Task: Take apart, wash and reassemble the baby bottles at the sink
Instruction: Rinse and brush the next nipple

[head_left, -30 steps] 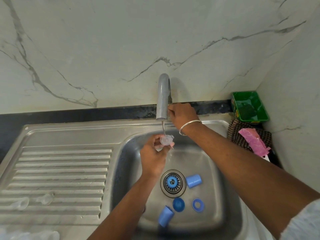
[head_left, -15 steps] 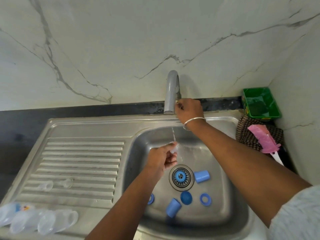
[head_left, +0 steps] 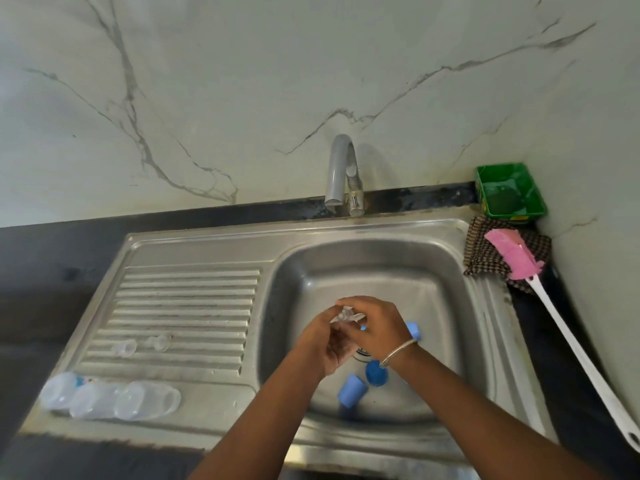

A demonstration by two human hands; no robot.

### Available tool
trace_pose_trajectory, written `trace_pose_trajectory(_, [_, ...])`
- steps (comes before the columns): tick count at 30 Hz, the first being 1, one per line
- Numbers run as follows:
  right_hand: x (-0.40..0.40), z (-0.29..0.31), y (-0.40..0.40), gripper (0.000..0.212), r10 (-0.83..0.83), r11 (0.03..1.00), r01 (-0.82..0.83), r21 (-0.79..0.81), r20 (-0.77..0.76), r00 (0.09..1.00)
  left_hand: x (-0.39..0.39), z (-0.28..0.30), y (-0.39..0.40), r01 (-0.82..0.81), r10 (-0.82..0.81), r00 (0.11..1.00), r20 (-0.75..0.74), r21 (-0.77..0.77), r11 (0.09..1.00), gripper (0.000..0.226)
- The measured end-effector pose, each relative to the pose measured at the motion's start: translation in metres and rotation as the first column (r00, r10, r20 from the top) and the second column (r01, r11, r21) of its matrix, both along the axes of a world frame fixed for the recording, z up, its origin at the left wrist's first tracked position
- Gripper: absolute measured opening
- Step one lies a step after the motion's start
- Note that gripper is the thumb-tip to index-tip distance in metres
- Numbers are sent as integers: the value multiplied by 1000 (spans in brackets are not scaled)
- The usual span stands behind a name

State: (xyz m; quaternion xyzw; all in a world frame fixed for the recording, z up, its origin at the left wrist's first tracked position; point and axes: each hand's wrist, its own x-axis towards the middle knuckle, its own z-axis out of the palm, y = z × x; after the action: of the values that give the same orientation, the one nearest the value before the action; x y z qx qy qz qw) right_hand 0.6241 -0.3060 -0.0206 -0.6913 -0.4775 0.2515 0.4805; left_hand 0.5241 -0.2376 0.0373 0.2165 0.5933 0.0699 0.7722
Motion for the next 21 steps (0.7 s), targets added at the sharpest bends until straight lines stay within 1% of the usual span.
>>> trace_pose_trajectory(1, [-1, 0, -3, 27, 11, 1000, -11, -5, 7, 1000, -5, 2, -3, 36, -36, 999, -19, 14, 999, 33])
trace_pose_trajectory(3, [0, 2, -5, 19, -22, 999, 20, -39, -52, 998, -12, -1, -4, 97, -95, 995, -44, 36, 995, 49])
trace_pose_trajectory(5, [-1, 6, -2, 15, -148, 988, 139, -70, -139, 979, -20, 2, -2, 149, -145, 987, -68, 58, 987, 62])
trace_pose_trajectory(6, [-3, 11, 2, 12, -215, 976, 202, -85, -204, 955, -26, 2, 1, 198, -187, 976, -108, 95, 976, 61])
trace_pose_trajectory(8, [-2, 17, 9, 10, -292, 956, 265, -125, -356, 888, -35, 2, 4, 321, -262, 932, -250, 232, 918, 47])
trace_pose_trajectory(9, [-3, 19, 13, 12, -301, 953, 257, -160, -406, 863, -44, 0, 8, 364, -262, 910, -320, 320, 875, 37])
trace_pose_trajectory(10, [-3, 19, 16, 14, -322, 943, 256, -211, -398, 859, -53, -4, 12, 398, -247, 894, -374, 407, 822, 28])
trace_pose_trajectory(12, [3, 13, 19, 15, -405, 884, 286, -370, -299, 864, -69, -10, 17, 495, -240, 847, -474, 541, 680, 18])
trace_pose_trajectory(13, [5, 10, 20, 14, -444, 854, 309, -418, -277, 852, -77, -10, 21, 556, -243, 813, -529, 580, 595, 16])
trace_pose_trajectory(15, [3, 7, 24, 14, -466, 849, 324, -419, -302, 832, -91, -11, 31, 646, -241, 748, -618, 598, 475, 9])
trace_pose_trajectory(18, [-4, 6, 32, 17, -491, 812, 338, -476, -241, 837, -114, -22, 49, 765, -236, 639, -732, 572, 296, 31])
trace_pose_trajectory(19, [-11, 13, 37, 18, -507, 813, 350, -466, -268, 819, -121, -27, 56, 792, -233, 608, -759, 561, 240, 36])
trace_pose_trajectory(21, [-28, 25, 53, 18, -489, 842, 348, -412, -311, 815, -135, -31, 66, 837, -229, 546, -806, 520, 166, 44])
